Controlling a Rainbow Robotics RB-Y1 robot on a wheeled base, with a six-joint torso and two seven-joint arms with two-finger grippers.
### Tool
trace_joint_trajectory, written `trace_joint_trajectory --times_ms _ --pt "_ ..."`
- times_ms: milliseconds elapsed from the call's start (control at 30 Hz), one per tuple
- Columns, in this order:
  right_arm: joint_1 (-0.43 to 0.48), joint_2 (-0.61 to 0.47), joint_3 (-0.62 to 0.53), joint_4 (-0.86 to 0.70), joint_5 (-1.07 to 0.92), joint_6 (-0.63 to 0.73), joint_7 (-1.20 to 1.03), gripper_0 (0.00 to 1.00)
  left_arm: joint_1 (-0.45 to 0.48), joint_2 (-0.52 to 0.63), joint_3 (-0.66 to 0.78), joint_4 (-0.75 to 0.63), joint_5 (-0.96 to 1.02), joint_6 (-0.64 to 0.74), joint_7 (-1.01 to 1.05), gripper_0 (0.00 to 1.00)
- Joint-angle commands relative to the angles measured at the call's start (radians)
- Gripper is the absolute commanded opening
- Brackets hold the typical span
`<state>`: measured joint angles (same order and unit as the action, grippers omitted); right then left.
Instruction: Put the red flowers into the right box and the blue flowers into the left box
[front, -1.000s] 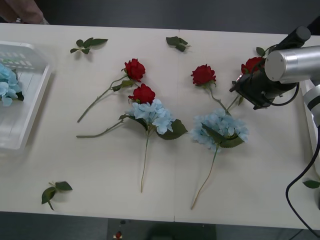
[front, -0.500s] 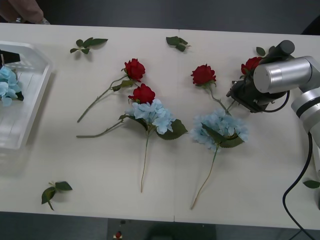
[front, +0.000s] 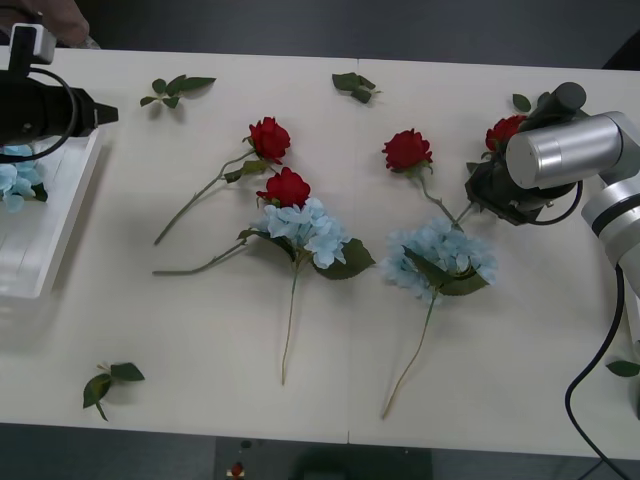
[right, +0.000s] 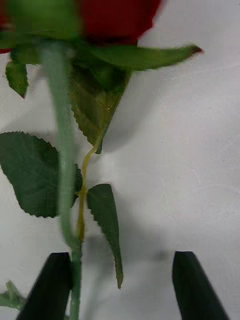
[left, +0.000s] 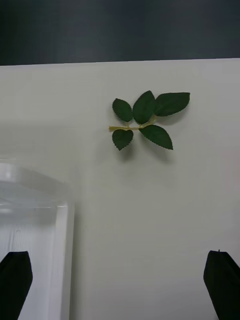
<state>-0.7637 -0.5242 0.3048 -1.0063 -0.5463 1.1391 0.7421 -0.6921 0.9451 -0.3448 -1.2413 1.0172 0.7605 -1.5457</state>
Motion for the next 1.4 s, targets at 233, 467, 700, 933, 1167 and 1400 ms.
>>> trace_joint_trajectory --times_ms 233,467,700,933,1167,1400 --pt "-0.032 0.024 0.020 -0.003 0.012 -0.021 0.025 0.00 -0.110 -0.060 -0.100 0.028 -0.026 -0.013 0.036 1.00" --pt "-0.045 0.015 0.007 -0.015 0.005 -0.002 0.039 0.00 -0.121 -0.121 -0.166 0.028 -0.048 -0.069 0.047 1.00" --pt "-0.048 -0.040 -0.023 -0.150 -0.006 0.139 0.049 0.00 -0.125 -0.180 -0.220 0.028 -0.078 -0.070 0.049 1.00" --pt "-0.048 -0.115 -0.067 -0.287 -0.027 0.266 0.131 0.00 -0.125 -0.243 -0.253 0.033 -0.204 -0.070 0.059 1.00" --pt "-0.048 -0.174 -0.236 -0.324 -0.098 0.398 0.330 0.00 -0.125 -0.278 -0.303 0.033 -0.353 -0.070 0.082 1.00" --pt "-0.043 -0.237 -0.434 -0.324 -0.138 0.541 0.517 0.00 -0.133 -0.322 -0.306 0.091 -0.401 -0.069 0.150 1.00"
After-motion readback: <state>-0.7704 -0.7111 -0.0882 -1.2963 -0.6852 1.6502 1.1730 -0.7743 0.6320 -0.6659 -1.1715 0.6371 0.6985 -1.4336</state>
